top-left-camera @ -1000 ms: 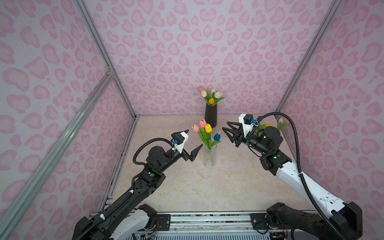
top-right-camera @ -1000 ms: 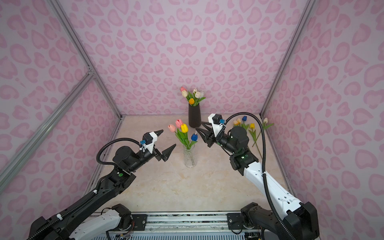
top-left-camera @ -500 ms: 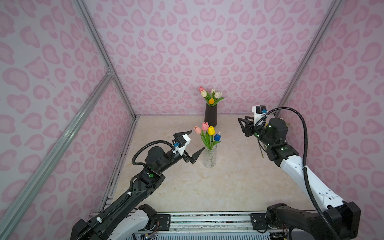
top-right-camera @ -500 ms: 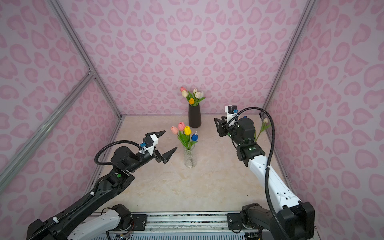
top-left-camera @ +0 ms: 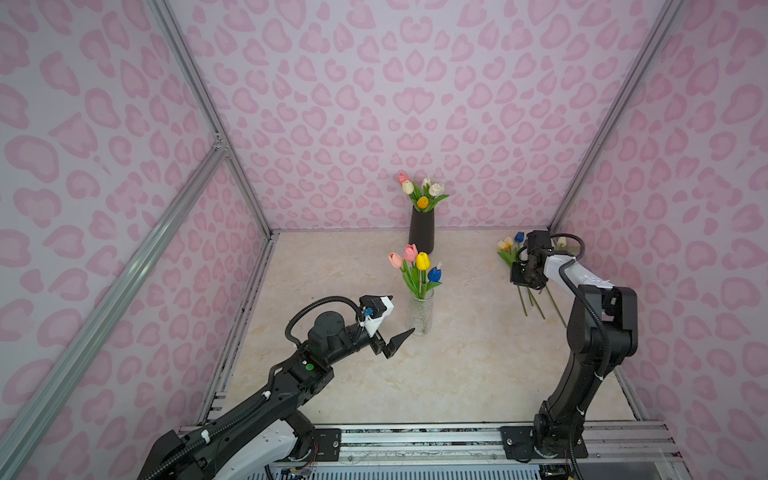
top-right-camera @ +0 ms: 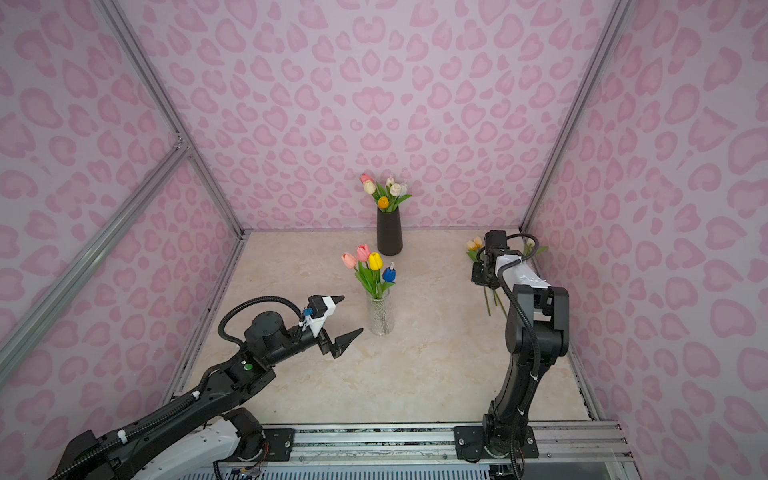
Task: Arrange the flowers into the vase
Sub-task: 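Move the right gripper to the loose tulips lying on the table, then grasp the stem of a cream-yellow tulip with the right gripper and lift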
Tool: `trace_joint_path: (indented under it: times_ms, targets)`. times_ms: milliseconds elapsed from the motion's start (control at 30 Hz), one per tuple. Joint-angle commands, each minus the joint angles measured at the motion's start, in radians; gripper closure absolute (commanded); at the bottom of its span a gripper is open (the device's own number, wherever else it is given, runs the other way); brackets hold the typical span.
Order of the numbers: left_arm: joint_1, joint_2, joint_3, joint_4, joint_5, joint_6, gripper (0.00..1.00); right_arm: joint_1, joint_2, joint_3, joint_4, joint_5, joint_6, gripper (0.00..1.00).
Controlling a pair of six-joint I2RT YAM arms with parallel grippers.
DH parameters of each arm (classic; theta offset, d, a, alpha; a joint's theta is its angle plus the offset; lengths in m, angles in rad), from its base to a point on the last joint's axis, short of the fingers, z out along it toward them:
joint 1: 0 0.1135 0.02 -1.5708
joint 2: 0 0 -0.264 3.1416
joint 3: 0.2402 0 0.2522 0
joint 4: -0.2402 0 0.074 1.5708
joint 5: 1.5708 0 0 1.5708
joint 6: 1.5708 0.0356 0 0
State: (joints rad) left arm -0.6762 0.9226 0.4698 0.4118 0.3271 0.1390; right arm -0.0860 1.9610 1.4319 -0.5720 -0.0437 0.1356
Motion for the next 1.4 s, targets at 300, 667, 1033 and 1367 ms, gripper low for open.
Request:
trace_joint_path:
  times_ms: [300,667,1033,1367]
  targets:
    - [0.0,0.052,0.023,0.032,-0.025,0.001,0.01,-0.015,0.192,0.157,-0.039,0.05,-0.034,0.66]
    - [0.0,0.027,0.019,0.023,-0.049,0.001,0.01,0.026,0.287,0.24,-0.091,0.044,-0.044,0.99]
    - [0.0,0.014,0.024,0.046,-0.106,0.029,0.02,0.119,0.085,0.122,0.006,-0.274,-0.027,1.0]
    - [0.008,-0.015,0.06,0.043,-0.152,0.072,0.02,0.052,-0.091,-0.01,0.153,-0.644,0.103,1.0]
